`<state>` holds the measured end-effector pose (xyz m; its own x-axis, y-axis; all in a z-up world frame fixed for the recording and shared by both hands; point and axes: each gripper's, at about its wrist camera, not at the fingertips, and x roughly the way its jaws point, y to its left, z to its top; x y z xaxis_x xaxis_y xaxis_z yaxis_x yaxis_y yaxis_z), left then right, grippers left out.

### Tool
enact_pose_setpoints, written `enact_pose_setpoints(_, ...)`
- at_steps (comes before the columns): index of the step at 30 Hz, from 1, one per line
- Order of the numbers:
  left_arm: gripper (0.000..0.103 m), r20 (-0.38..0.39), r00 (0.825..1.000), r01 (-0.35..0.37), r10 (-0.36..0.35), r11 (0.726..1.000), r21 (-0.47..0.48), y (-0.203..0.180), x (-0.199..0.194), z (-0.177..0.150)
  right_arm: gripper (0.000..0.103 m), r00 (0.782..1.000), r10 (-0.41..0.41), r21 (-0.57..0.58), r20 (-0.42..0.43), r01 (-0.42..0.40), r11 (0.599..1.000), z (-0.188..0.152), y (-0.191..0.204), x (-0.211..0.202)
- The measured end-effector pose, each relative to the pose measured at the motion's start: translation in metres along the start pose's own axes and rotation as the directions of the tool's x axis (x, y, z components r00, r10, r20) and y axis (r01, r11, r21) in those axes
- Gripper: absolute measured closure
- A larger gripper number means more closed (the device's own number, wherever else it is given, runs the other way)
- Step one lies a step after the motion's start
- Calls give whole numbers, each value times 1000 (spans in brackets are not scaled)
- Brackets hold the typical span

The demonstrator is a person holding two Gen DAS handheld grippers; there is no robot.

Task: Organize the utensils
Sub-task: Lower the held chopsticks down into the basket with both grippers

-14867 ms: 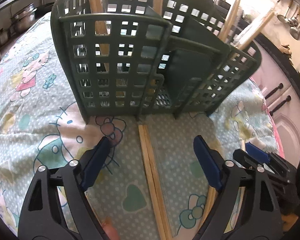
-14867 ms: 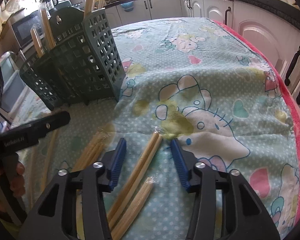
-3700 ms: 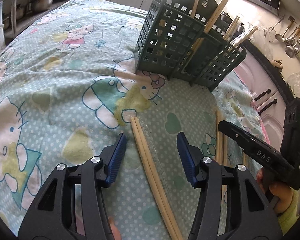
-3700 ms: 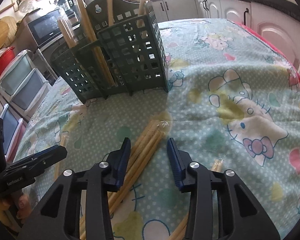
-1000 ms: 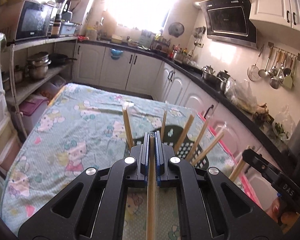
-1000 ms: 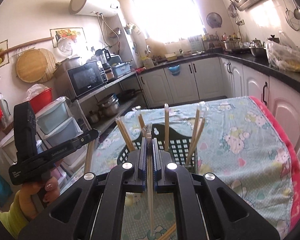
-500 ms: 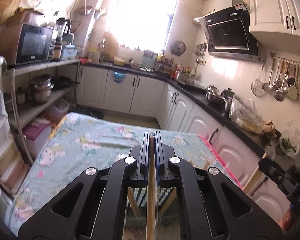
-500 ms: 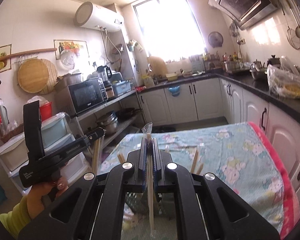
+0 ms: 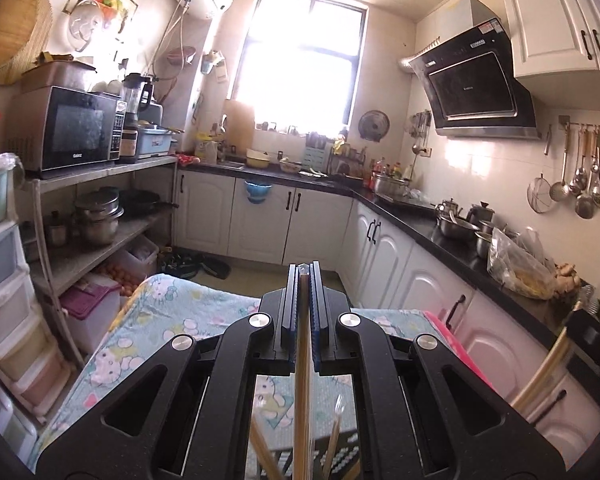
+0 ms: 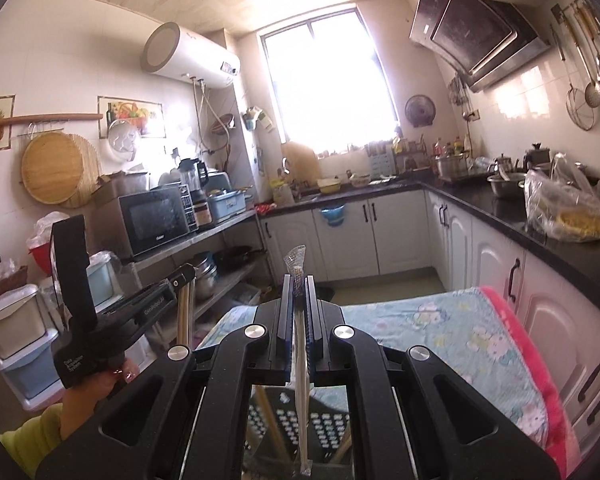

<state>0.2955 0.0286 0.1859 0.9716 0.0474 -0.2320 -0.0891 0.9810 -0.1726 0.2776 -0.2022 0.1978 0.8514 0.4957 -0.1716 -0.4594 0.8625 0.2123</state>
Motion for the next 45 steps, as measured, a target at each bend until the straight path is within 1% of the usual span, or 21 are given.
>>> enact_pose_setpoints(3,101,22,1000,-12,12,1000,7,-3,8,2,98,1000,-8,4,11,8,1000,1,-5,3)
enact_pose_setpoints(8,101,40,999,-11,10,1000,18,-8,21,-4,98,1000,-20,17,10,19,1000,-5,-12,8)
enact_pose_setpoints(18,100,38,999,10,-10,1000,18,-6,42,-26,98,999,-36,28,1,36,999,-19,-16,16)
enact_pose_setpoints(26,100,8,999,40,-40,999,19,-2,40,-42,98,999,-46,38,-21,47,998,-32,-19,23)
enact_pose_setpoints(34,100,-51,997,65,-65,998,-2,8,31,-57,98,998,-61,70,-33,63,996,-44,-26,23)
enact_pose_setpoints(45,100,-130,990,57,-58,998,-17,21,12,-79,97,997,-69,85,-47,73,994,-55,-29,18)
